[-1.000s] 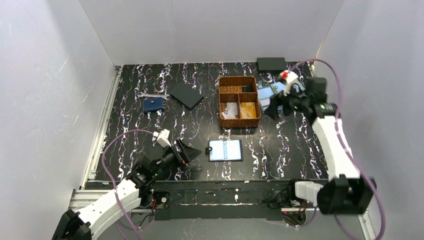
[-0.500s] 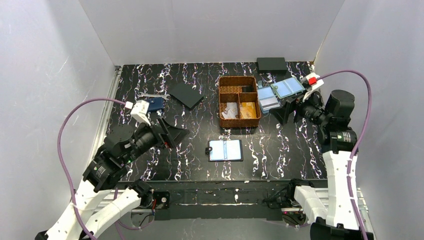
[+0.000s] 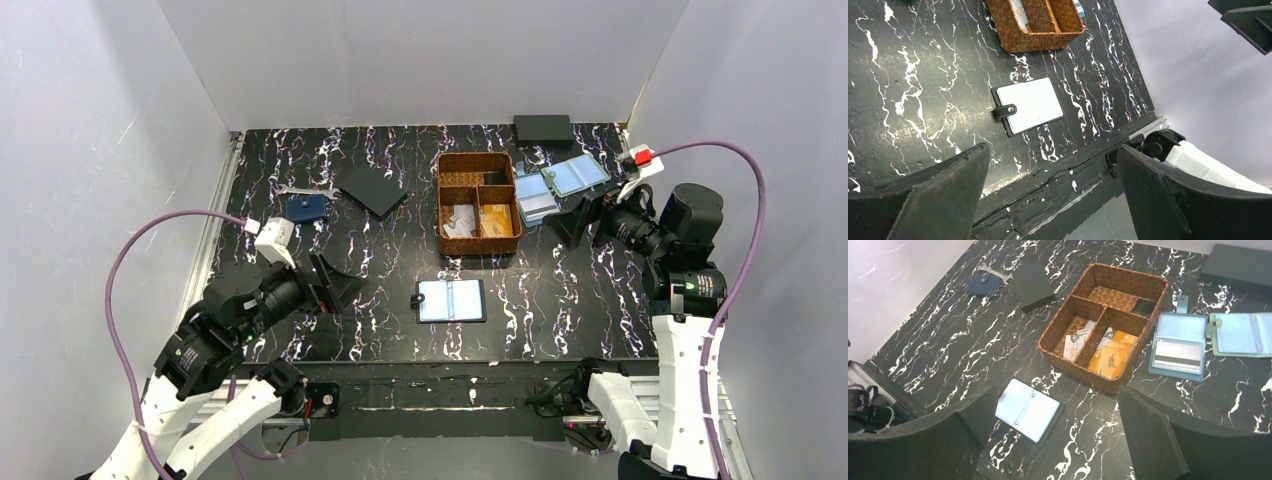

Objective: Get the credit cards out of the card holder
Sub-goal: Reset both arms

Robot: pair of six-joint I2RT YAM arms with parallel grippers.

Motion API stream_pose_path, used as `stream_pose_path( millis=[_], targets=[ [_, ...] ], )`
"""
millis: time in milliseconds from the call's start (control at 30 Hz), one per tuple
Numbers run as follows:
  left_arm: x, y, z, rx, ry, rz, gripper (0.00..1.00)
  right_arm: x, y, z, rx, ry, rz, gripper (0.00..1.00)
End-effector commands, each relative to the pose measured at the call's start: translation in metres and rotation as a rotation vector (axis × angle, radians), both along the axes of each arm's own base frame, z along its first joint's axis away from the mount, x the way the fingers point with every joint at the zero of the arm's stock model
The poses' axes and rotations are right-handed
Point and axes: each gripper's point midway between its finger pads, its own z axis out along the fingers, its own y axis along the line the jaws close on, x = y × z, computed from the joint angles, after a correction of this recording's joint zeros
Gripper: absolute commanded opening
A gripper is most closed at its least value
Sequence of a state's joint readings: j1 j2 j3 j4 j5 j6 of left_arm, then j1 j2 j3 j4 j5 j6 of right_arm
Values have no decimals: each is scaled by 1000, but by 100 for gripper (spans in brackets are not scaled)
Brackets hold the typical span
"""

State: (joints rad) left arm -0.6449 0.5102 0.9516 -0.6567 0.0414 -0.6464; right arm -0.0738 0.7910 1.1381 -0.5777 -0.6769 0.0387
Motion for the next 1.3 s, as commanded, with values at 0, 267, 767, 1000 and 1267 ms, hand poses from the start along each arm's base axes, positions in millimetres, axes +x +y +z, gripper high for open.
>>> stream_pose_path(
  millis=[0, 267, 767, 1000, 1267],
  targets=[
    [-3, 6, -4, 21, -9, 9, 98, 1, -8, 19, 53, -4, -87, 98],
    [-6, 9, -4, 16, -11, 8, 98, -1, -10, 27, 62, -19, -104, 98],
    [-13, 11, -4, -14, -19, 4, 98, -2, -17, 30, 46, -45, -146, 98],
    [-15, 11, -10, -17, -12, 5, 98, 0, -19, 25, 35, -35, -153, 98],
    [-14, 8, -16, -13, -2, -5, 98, 3, -20, 25, 42, -28, -156, 98]
  ],
)
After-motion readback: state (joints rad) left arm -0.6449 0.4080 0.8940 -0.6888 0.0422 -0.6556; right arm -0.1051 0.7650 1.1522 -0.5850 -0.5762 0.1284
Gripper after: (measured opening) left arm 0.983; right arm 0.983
